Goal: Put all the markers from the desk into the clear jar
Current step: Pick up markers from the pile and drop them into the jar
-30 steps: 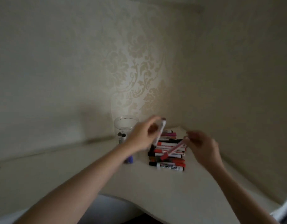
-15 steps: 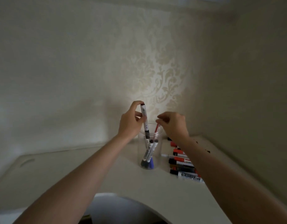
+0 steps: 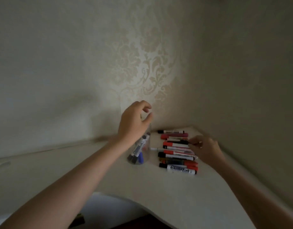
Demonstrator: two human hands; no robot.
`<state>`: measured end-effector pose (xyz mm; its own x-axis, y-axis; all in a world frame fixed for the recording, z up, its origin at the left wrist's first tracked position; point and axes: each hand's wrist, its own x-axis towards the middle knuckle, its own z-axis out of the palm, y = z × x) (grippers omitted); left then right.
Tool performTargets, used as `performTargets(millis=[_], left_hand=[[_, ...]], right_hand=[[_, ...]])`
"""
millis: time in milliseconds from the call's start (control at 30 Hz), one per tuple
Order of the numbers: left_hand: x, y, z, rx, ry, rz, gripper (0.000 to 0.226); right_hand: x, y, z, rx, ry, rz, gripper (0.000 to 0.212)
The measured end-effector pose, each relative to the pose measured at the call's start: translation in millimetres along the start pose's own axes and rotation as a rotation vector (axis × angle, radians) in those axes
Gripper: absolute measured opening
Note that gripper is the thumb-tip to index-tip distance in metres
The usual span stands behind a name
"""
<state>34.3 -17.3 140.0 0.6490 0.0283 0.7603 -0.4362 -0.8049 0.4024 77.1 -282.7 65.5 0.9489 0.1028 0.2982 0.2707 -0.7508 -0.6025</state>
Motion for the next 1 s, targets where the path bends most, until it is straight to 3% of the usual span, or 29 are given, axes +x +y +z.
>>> performTargets(millis=[133,233,600,867,1000], left_hand=[[-45.0,24.4,57.5,-0.091,-0.542,0.008,0.013],[-82.2,10.2,93.2,0.055,-0.725,-0.047,0.03],[-115.5,-11.3,106.5,0.009,-0.684,-0.075,0.025],[-119.4,-17.0,93.3,-0.16,-0.641,-0.298,0.02],[-119.7,-17.5,79.8,-0.233,-0.577,-0.404,0.013]], right_hand=[[-35.0,39.6,11.5,-0.054,-0.134,-0.012,0.029],[-51.0,53.8,21.3,-0.041,-0.104,-0.095,0.033],[-48.1,63.1,32.8,-0.005,-0.118,-0.048,0.02],[-48.4,76.6,27.0,-0.028,-0.16,-0.085,0.04],[-46.2,71.8,34.1,-0.073,-0.138,-0.125,0.04]])
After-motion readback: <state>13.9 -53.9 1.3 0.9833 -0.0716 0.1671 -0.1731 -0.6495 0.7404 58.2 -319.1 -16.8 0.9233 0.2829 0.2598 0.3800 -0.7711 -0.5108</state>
